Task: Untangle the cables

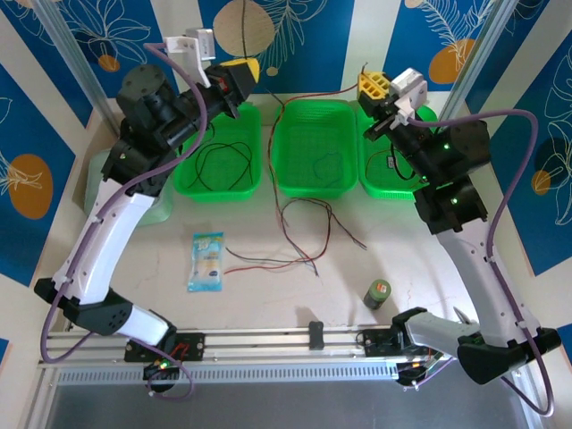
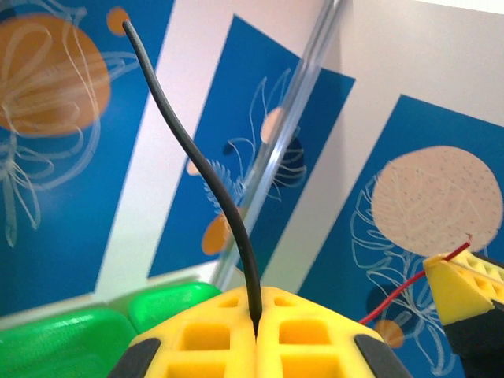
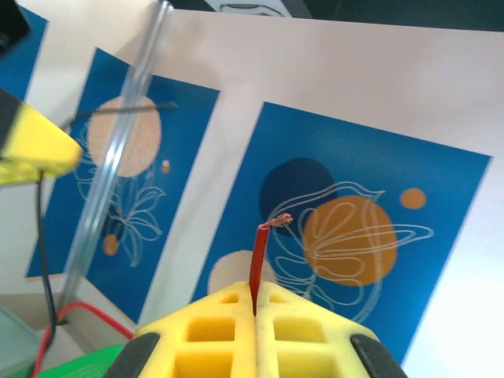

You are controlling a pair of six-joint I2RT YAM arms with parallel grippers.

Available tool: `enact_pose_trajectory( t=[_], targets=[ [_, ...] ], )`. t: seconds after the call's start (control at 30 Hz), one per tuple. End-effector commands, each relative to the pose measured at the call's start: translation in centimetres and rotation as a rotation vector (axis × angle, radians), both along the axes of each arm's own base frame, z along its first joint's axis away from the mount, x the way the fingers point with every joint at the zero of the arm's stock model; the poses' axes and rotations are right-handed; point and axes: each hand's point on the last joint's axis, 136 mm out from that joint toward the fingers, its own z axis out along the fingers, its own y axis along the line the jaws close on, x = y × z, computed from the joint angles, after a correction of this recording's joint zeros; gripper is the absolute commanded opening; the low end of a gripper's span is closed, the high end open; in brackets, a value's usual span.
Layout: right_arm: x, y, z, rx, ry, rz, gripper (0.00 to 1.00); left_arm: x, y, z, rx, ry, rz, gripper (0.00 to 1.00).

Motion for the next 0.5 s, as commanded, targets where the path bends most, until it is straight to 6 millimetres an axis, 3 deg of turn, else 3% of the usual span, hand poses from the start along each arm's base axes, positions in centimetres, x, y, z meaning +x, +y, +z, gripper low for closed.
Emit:
enact_pose_trajectory(
  t=[0.0,0.13,0.33,0.47],
  targets=[
    [-1.6,-3.0,3.0,0.02,-0.091,-0.119,0.0,-0.2,3.4,2.2,0.037,-0.091,0.156,0.0],
    [-1.3,-4.7,2.9,0.008,-0.096,-0.18,0.0,0.4,6.1,1.8,0.088,-0.098,0.263,0.0],
    [-1.1,-7.9,3.9,-0.03,-0.131,-0.29,0.0,3.6,11.9,-1.8,0.12,0.009,0.419,0.0],
    [-1.3,-9.8,4.6,-0.039,-0.144,-0.348,0.0,4.7,14.8,-3.0,0.119,0.05,0.481,0.0]
  ],
)
